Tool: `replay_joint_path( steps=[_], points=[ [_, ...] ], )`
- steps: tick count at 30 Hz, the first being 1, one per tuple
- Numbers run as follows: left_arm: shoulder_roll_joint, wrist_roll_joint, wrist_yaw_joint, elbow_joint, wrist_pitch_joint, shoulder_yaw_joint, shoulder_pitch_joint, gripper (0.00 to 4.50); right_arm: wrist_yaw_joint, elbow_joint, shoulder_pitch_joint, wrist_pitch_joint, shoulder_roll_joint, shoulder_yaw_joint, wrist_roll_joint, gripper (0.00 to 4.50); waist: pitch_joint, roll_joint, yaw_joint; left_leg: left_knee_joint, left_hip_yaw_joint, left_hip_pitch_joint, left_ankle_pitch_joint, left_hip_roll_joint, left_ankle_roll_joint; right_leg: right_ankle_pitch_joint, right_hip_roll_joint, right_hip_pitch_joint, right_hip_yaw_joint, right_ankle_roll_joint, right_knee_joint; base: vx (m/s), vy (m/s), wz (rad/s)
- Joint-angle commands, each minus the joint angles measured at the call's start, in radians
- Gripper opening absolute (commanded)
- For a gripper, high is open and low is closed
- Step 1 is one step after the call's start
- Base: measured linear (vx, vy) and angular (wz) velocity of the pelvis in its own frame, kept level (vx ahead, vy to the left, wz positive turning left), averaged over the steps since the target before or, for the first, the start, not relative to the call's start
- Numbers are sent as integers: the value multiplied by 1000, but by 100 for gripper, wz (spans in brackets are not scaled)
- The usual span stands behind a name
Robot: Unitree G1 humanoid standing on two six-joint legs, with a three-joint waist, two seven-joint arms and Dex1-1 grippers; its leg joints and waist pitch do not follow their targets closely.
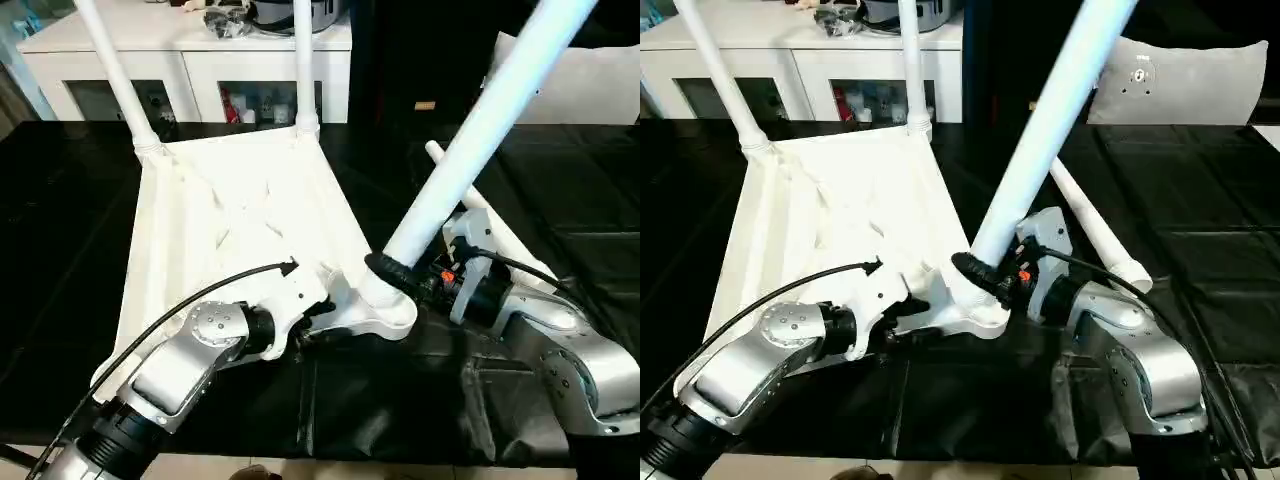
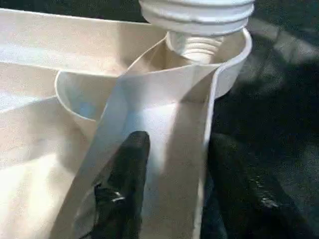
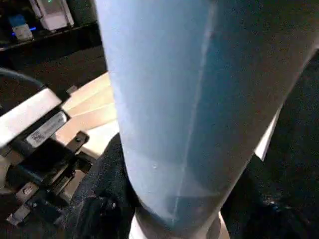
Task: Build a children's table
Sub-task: Insert table leg to table base
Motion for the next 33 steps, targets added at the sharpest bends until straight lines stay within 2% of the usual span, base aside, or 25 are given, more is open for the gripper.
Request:
replay_joint_path(
  steps=[1,4,8,10,12,17,18,20,21,22,23,25,26,33],
  points=[
    [9,17,-2,9,-10,5,-9,177,-1,-22,4,11,-7,4,16,188,-67,-14,-1,-76,-15,10,-229,39,0,-336,-46,45,43,-121,-85,0,0,0],
    [14,24,-14,14,-19,-2,-17,149,-1,-22,7,15,-8,10,17,188,-66,-14,-1,-77,-16,10,-242,39,-2,-358,-48,45,42,-121,-87,0,0,0],
    [15,32,-40,20,-32,-11,-21,126,3,-23,5,22,-8,13,17,188,-63,-15,-1,-78,-16,14,-267,39,-7,-421,-50,41,42,-100,-94,0,0,0],
    [17,36,-49,21,-31,-15,-21,94,4,-22,5,23,-11,15,16,188,-64,-15,-2,-78,-17,13,-267,39,-8,-421,-49,41,42,-96,-94,0,0,0],
    [21,43,-62,26,-32,-22,-23,89,7,-21,6,26,-15,17,14,188,-65,-14,-1,-78,-17,13,-258,40,-8,-401,-49,41,43,-101,-92,0,0,0],
    [23,70,-90,61,-56,-44,-43,43,12,-14,2,46,-33,22,10,188,-66,-15,0,-78,-17,12,-248,39,-5,-377,-49,43,43,-108,-90,0,0,0],
    [21,74,-95,71,-61,-46,-51,43,16,-10,-1,54,-41,25,8,188,-66,-8,1,-77,-18,13,-244,39,-7,-365,-49,44,43,-114,-87,0,0,0],
    [17,80,-106,85,-66,-47,-60,9,22,-3,-6,63,-54,30,5,188,-67,-12,0,-77,-17,12,-242,39,-6,-352,-49,45,43,-120,-87,0,0,0],
    [18,85,-114,91,-73,-50,-65,9,22,3,-10,62,-58,31,0,188,-67,-12,0,-77,-16,12,-243,39,-6,-348,-50,46,43,-124,-87,0,0,0],
    [18,86,-122,98,-83,-51,-70,1,19,16,-18,58,-60,31,-8,188,-67,-8,1,-77,-17,13,-246,39,-6,-351,-50,45,43,-125,-87,0,0,0],
    [16,83,-143,112,-112,-51,-77,1,16,36,-34,58,-64,30,-17,188,-66,-11,-1,-76,-16,13,-253,37,-6,-364,-49,44,42,-125,-90,0,0,0],
    [13,73,-161,120,-133,-49,-79,0,19,48,-44,65,-70,33,-21,188,-66,-11,-3,-78,-18,10,-253,38,-10,-369,-51,48,41,-125,-88,0,0,0],
    [10,67,-169,126,-138,-46,-79,0,23,54,-49,70,-78,38,-24,188,-67,-12,-2,-76,-17,13,-254,39,-10,-367,-51,46,42,-125,-89,0,0,0],
    [7,63,-229,179,-224,-46,-85,0,62,103,-89,95,-123,74,-43,188,-70,-13,1,-71,-13,11,-214,39,9,-321,-51,50,44,-148,-82,0,0,0]
  ],
)
